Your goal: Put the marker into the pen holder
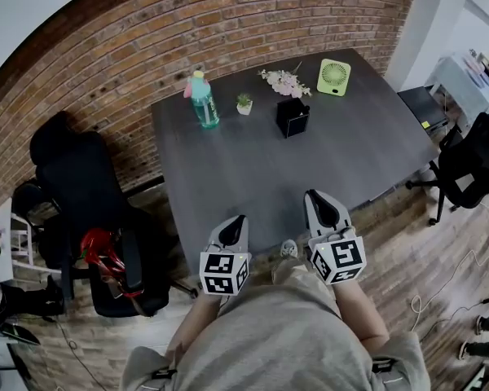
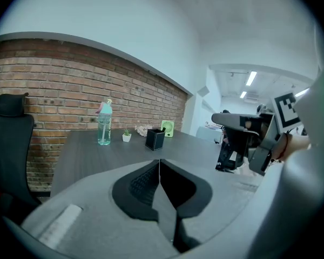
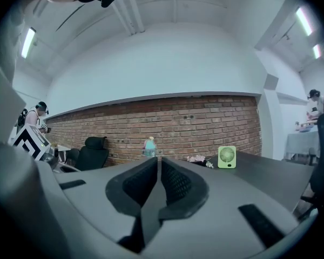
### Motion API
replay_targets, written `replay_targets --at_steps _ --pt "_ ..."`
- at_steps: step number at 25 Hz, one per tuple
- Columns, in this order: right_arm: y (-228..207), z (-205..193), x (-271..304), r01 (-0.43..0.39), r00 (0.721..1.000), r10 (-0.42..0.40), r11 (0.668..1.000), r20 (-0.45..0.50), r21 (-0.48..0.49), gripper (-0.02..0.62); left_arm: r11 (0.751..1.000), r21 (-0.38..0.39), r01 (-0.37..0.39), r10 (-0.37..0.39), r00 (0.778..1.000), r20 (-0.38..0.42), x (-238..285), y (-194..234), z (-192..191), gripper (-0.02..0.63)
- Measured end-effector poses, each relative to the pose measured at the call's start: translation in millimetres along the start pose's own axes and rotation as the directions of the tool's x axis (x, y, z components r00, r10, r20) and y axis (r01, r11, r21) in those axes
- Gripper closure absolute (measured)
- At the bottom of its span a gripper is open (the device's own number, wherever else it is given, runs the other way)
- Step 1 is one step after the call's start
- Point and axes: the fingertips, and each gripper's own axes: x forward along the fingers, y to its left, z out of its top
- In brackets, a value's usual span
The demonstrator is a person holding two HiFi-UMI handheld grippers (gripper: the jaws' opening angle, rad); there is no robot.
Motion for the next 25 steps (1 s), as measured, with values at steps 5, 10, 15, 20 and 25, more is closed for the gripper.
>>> replay_targets --at_steps 5,10,15,20,25 --pt "23.2 -9.8 -32.7 0.009 1.000 -0.009 1.000 -0.012 0.000 0.591 1.000 0.004 0.015 -0.015 1.000 0.002 -27.5 -7.9 -13.6 0.588" --pt "43.4 -17.3 -66.7 0.018 1.000 -0.018 1.000 -0.020 -0.001 0.592 0.999 0.010 0.031 -0.030 1.000 -0.002 -57.5 -19.4 -29.2 0.588" --pt "62.0 -22.0 -94.9 0.022 1.000 -0.022 1.000 -0.015 0.012 0.592 0.999 0.019 0.035 -0.035 0.999 -0.008 -85.6 -27.8 -41.7 0.588" --pt "76.9 -23.3 -114.4 0.024 1.000 -0.024 0.999 -0.009 0.021 0.592 0.999 0.017 0.036 -0.036 0.999 -0.009 -107.1 -32.9 -50.7 0.588" --pt "85.0 -22.9 -130.7 0.027 1.000 -0.027 0.999 -0.001 0.020 0.592 0.999 0.018 0.035 -0.035 0.999 -0.008 -122.4 -39.5 -57.7 0.588"
